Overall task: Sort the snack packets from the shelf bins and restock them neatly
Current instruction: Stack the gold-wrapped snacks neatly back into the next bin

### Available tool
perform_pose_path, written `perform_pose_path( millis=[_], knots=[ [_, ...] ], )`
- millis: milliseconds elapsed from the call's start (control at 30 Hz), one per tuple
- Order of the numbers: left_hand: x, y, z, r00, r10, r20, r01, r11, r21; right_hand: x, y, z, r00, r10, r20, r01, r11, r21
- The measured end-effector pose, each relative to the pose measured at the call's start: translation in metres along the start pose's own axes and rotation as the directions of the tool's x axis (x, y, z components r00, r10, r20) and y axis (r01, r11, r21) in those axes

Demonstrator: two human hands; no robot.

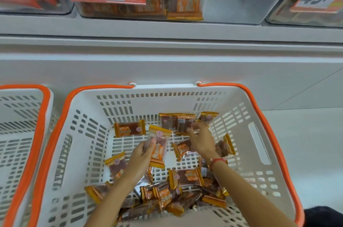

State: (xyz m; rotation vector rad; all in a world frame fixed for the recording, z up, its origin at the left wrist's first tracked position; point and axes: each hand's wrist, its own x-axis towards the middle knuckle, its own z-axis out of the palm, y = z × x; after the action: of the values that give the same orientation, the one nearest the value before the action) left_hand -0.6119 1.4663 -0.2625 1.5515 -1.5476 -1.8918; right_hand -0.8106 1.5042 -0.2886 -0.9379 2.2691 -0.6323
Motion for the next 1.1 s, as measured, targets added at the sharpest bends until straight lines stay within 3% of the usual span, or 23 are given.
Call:
perform_pose_path(
  millis=[67,167,233,267,333,400,467,533,633,733,833,933,1000,1067,1100],
  knots=[
    [0.004,-0.007,-0.001,0.996,-0.042,-0.073,0.04,0.999,-0.02,0.003,0.029,0.019,0.979,0.195,0.054,-0.162,0.917,-0.364],
    [0.007,-0.012,-0.005,0.99,-0.096,-0.1,0.092,0.995,-0.039,-0.005,0.044,0.048,0.978,0.201,0.053,-0.147,0.847,-0.511],
    [0.007,-0.01,-0.007,0.986,-0.136,-0.097,0.132,0.99,-0.04,-0.009,0.038,0.053,0.991,0.131,-0.006,-0.123,0.91,-0.395],
    [0.007,-0.009,-0.008,0.984,-0.138,-0.112,0.135,0.99,-0.035,-0.008,0.032,0.048,0.993,0.112,0.026,-0.102,0.962,-0.255],
    [0.008,-0.004,-0.01,0.982,-0.117,-0.151,0.123,0.992,0.028,-0.005,0.014,0.022,0.957,0.066,0.284,-0.063,0.998,-0.02],
    [0.002,0.011,-0.014,0.985,-0.049,-0.168,0.066,0.993,0.097,-0.009,-0.011,-0.017,0.808,-0.091,0.582,0.034,0.994,0.108],
    [-0.005,0.03,-0.016,0.99,0.025,-0.136,-0.008,0.992,0.127,-0.023,-0.045,-0.055,0.681,-0.227,0.696,0.096,0.97,0.222],
    [-0.016,0.056,-0.013,0.994,0.071,-0.08,-0.063,0.994,0.091,-0.037,-0.081,-0.084,0.714,-0.324,0.62,0.163,0.939,0.303],
    [-0.047,0.112,-0.004,0.977,0.21,-0.029,-0.211,0.971,-0.112,-0.049,-0.126,-0.115,0.833,-0.474,0.286,0.364,0.857,0.364],
    [-0.071,0.166,0.001,0.935,0.354,-0.013,-0.34,0.889,-0.306,-0.063,-0.163,-0.15,0.808,-0.588,-0.022,0.579,0.788,0.208],
    [-0.083,0.214,0.002,0.835,0.55,-0.004,-0.532,0.806,-0.258,-0.078,-0.196,-0.198,0.727,-0.672,-0.139,0.685,0.723,0.089],
    [-0.092,0.266,-0.002,0.726,0.687,0.035,-0.688,0.726,0.011,-0.083,-0.229,-0.257,0.702,-0.711,0.047,0.695,0.698,0.171],
    [-0.088,0.302,-0.004,0.573,0.819,0.039,-0.807,0.555,0.2,-0.082,-0.25,-0.297,0.67,-0.734,0.115,0.703,0.676,0.223],
    [-0.079,0.337,-0.005,0.395,0.919,0.012,-0.84,0.356,0.409,-0.076,-0.266,-0.326,0.631,-0.774,0.05,0.761,0.63,0.156],
    [-0.074,0.353,-0.006,0.352,0.936,0.005,-0.805,0.3,0.512,-0.071,-0.271,-0.334,0.602,-0.798,-0.007,0.795,0.598,0.102]
  ],
)
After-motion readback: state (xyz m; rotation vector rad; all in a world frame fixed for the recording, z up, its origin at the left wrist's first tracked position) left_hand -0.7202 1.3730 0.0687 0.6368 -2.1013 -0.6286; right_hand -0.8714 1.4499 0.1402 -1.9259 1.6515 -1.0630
